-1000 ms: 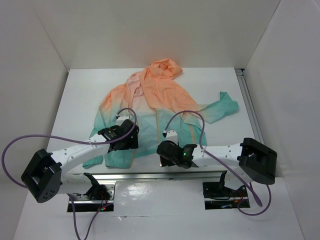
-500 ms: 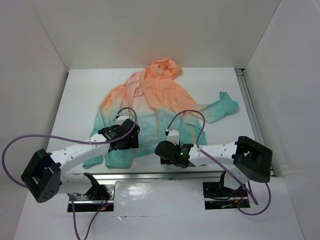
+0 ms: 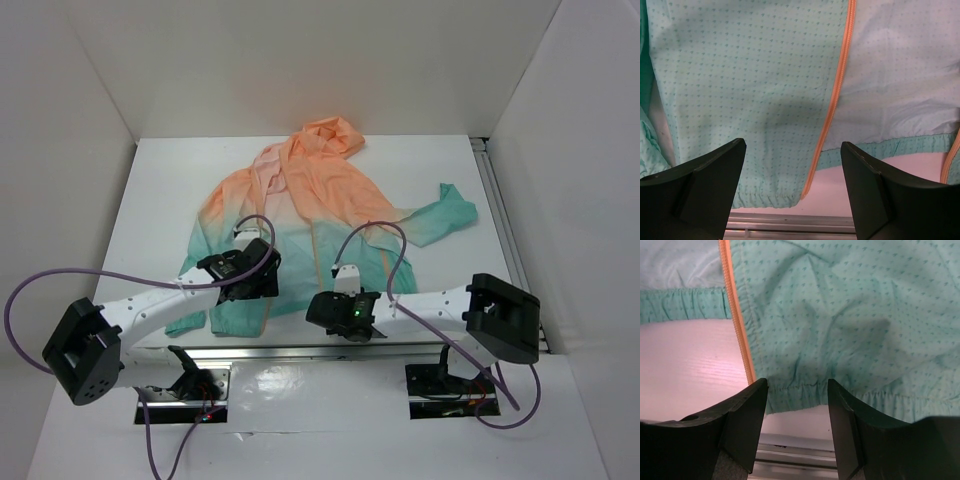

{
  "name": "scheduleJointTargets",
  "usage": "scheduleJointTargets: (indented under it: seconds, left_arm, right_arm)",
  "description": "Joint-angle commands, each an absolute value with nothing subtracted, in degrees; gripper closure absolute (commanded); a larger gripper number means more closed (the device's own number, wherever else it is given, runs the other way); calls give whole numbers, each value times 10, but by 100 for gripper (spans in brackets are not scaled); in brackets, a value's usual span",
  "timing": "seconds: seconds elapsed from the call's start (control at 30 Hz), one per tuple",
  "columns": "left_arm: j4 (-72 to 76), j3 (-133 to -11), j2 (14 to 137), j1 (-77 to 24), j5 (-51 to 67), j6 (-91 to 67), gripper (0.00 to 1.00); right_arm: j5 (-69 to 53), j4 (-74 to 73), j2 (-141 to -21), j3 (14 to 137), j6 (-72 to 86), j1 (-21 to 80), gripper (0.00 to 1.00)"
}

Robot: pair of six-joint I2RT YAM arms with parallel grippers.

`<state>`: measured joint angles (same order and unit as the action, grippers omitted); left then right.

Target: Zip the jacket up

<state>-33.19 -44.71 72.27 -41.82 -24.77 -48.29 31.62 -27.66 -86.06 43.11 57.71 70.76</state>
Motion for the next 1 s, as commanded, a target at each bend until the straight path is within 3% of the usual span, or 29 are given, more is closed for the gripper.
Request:
scheduleJointTargets:
  seconds: [0.0,0.5,0.97]
  left_arm:
    - [-345,-474,719,-420,-261,-490,10]
    - [-350,-490,736,-425,-266,-490,10]
    - [-360,-495,736,-425,-266,-490,9]
  right_arm:
    - [366,-330,-876,471,606,730,41]
    - [377,-345,-899,473,619,736,42]
    - [310,-311,-937,468,653,747,46]
